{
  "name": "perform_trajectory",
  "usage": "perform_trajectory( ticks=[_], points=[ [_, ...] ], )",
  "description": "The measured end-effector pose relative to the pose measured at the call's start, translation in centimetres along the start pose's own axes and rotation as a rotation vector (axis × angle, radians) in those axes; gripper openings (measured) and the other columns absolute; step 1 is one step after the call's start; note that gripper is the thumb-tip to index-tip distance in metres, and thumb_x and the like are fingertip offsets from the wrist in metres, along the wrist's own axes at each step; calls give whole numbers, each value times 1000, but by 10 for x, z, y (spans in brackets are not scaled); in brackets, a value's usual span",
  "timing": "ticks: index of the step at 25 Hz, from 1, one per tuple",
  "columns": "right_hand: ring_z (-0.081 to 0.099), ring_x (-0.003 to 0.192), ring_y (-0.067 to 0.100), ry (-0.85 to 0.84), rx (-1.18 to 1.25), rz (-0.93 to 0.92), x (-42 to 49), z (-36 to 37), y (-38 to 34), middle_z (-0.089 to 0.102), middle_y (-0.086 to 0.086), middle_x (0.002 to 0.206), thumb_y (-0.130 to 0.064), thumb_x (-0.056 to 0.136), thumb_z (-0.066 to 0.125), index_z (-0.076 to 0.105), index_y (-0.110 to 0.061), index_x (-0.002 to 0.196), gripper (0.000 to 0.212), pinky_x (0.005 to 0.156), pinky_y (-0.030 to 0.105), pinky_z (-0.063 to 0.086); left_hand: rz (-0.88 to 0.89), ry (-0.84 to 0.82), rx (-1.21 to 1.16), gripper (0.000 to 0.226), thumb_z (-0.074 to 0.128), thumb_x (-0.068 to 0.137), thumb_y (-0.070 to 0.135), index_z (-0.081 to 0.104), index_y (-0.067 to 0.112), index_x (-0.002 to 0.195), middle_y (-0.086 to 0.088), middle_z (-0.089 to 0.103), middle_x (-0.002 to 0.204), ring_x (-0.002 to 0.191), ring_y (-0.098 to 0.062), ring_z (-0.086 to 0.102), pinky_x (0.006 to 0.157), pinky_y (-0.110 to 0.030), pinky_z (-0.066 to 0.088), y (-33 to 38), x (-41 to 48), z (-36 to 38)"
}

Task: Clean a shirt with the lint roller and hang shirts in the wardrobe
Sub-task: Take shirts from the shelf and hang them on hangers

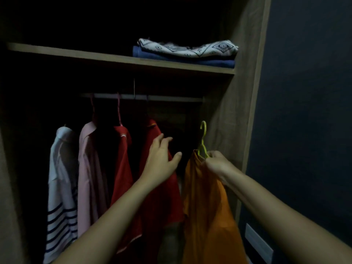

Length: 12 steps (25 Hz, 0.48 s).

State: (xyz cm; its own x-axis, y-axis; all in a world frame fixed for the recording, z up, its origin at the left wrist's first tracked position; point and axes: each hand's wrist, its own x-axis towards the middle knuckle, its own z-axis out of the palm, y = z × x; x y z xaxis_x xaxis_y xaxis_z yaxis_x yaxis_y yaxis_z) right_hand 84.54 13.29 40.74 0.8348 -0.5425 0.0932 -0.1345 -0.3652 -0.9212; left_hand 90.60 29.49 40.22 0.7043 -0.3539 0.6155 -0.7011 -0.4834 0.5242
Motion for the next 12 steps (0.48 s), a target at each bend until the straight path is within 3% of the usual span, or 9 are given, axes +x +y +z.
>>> perform_trajectory(
  ticks=[2,4,7,10,12],
  points=[
    [47,60,10,-24,-147,-112,15,-3,-11,47,-3,77,-1,90,41,47,-4,129,39,37,12,36,-151,8,-123,82,58,88,37,11,8,149,-15,5,158,146,-27,9,116,-33,14,-16,31,6],
    [43,60,6,-84,-279,-206,35,-6,-22,36,-9,80,-5,95,37,32,-7,142,47,41,13,35,-345,4,-275,94,59,87,40,-2,6,149,-15,0,158,146,-29,8,116,-34,14,-24,60,6],
    [44,60,8,-90,-413,-303,60,-13,-34,45,-2,86,-4,94,37,23,-8,145,53,46,20,35,-428,-57,-353,86,55,90,30,-3,9,150,-16,12,157,142,-32,22,115,-36,22,-25,87,17],
    [47,62,10,-38,-469,-371,79,-15,-35,51,4,86,-7,94,37,29,-5,140,47,45,20,36,-424,-96,-300,76,43,91,12,-6,9,149,-22,31,150,132,-37,39,109,-37,33,-20,91,35],
    [56,76,19,36,-526,-440,91,-11,-40,56,13,99,-18,99,33,38,-4,132,37,56,26,41,-411,-115,-275,77,40,90,9,-10,8,148,-25,37,145,127,-38,44,106,-38,36,-18,92,40]
  ],
)
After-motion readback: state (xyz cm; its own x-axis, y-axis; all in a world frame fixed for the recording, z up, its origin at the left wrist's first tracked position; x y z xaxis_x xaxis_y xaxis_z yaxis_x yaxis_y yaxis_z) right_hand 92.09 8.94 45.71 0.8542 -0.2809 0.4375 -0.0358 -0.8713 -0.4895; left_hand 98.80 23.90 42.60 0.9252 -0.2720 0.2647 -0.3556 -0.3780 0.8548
